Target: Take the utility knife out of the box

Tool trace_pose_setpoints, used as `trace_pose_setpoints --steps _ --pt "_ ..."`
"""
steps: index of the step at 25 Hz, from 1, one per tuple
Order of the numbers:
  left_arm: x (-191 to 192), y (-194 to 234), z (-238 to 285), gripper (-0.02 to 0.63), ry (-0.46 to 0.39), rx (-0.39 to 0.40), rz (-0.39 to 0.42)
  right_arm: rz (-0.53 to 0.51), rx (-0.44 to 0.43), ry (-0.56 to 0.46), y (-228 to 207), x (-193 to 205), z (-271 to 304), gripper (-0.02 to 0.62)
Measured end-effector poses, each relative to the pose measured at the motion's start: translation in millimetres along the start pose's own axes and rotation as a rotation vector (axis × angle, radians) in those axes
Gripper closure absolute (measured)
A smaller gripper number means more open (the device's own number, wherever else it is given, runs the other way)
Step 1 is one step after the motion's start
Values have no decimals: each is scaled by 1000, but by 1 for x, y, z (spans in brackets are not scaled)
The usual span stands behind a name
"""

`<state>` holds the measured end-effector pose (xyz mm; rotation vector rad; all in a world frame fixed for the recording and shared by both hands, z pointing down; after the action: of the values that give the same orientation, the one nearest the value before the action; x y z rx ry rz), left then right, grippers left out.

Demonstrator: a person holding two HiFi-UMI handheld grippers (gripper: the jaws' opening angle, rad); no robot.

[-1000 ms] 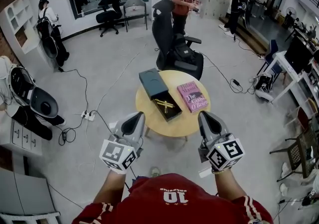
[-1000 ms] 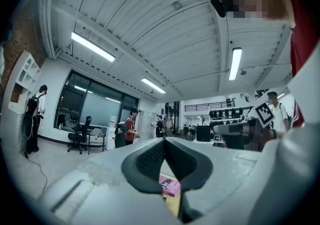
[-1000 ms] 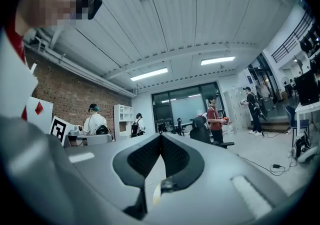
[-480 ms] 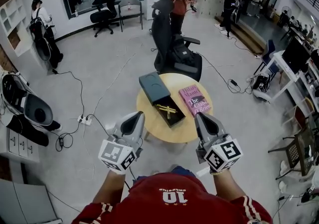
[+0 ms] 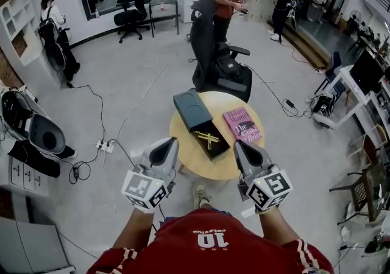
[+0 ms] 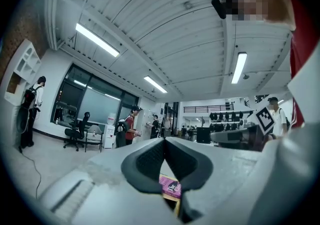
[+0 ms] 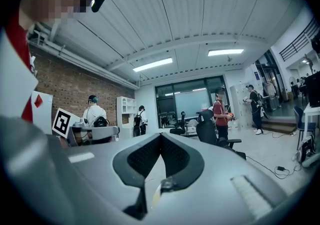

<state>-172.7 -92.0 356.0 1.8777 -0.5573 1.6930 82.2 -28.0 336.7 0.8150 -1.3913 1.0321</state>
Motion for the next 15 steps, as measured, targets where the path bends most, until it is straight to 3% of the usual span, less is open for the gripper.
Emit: trace_pose_setpoints --steps 6,15 --pt "-6 7 11 603 -4 -9 30 -40 -13 -23 -7 -5 16 591" --pt "3 11 20 603 8 -10 53 -56 -19 -23 -16 8 30 493"
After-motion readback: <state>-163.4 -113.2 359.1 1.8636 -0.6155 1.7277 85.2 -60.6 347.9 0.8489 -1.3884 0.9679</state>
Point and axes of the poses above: the fingertips, and each gripper's own axes: z forward along the fingers, y to its left, x out of its underside, the point moved 8 cm from there along -z, backward along the fingers, and after that the axes turned 1 degree about x, right-handed, at the moved point
